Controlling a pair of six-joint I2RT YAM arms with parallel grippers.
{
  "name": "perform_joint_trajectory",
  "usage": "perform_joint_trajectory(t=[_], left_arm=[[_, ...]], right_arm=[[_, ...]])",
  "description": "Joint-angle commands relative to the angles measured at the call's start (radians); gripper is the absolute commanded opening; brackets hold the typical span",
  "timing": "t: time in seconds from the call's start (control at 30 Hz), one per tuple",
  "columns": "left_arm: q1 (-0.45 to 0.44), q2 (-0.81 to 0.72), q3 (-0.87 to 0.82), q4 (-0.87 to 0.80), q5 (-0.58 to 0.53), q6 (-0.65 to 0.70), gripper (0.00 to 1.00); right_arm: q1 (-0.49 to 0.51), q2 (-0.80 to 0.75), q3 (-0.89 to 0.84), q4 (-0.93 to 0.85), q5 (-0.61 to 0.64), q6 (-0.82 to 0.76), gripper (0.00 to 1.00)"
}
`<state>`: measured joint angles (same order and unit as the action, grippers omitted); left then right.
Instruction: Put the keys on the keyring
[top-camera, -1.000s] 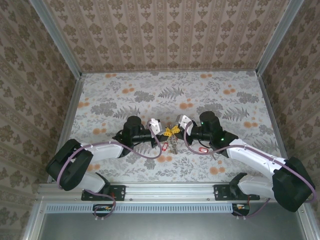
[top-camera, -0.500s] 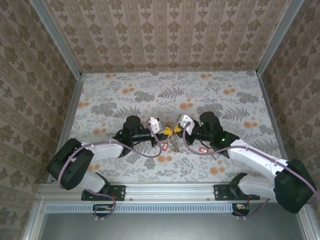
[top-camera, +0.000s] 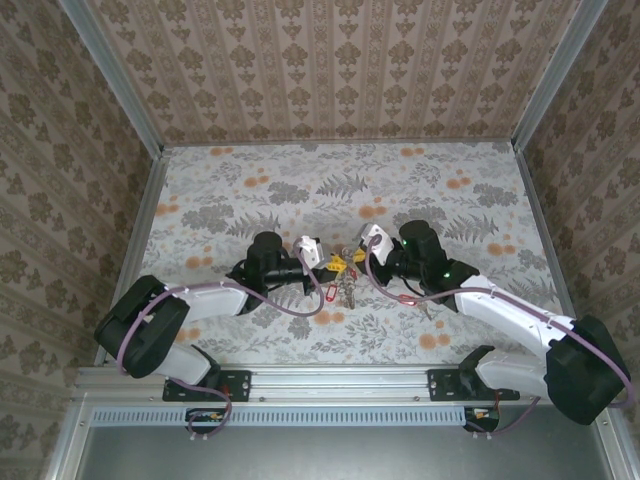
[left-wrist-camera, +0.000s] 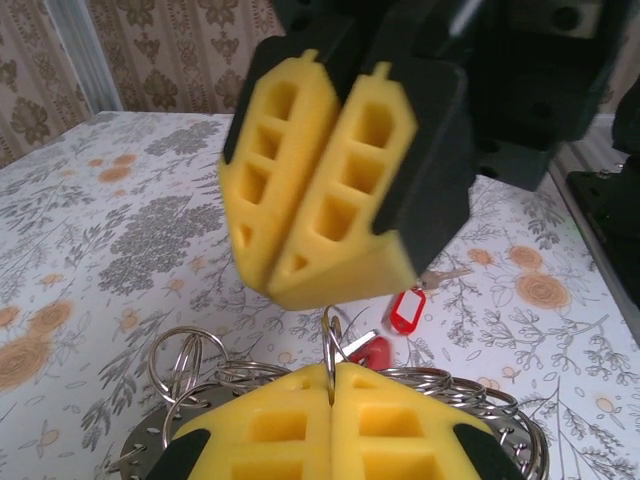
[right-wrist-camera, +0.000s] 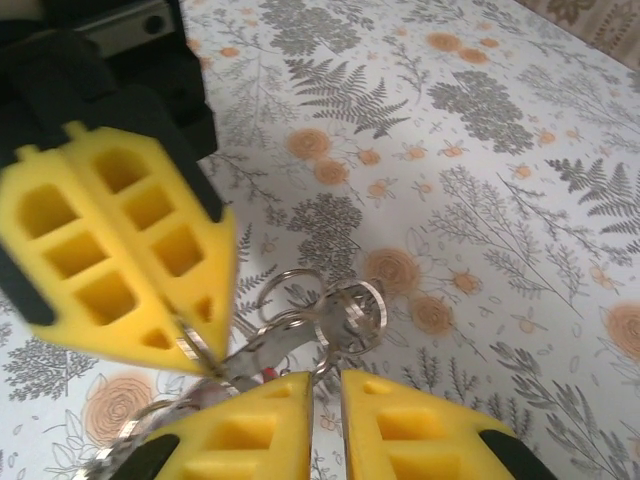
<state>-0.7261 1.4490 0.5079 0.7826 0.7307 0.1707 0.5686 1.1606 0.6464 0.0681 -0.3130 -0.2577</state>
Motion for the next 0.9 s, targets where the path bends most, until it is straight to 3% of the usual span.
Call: perform_joint_trajectory(t=[0.0,0.23,0.3,0.47,0.87], left_arm=[[-0.007,-0.005,0.0,0.066,0.054,-0.011,0.0],[-0.006,-0.005,0.004,0.055,0.062,-0.009,0.0],[-0.006,-0.006,0.008,0.044,0.07,-0.005,0.0],[-0.006,-0.005,0.035,-0.012,0.094,0.017,0.0],[-0.003,-0.014,0.066,-0.068,0.12,0.032,0.0]], right_arm=[[-0.01,0.008,-0.002,-0.026,0.011,0.023,0.18],[-0.021,-0.056,-0.012,-0.026,0.014,-0.007,0.21],[-0.037,-0.091,-0.017,-0.036,-0.031,-0.031,0.22],[-0.086,-0.126,0.04,-0.159,-0.289,-0.137,0.28],[-0.094,-0.007,0.138,-0.249,-0.463,-0.239,0.29]])
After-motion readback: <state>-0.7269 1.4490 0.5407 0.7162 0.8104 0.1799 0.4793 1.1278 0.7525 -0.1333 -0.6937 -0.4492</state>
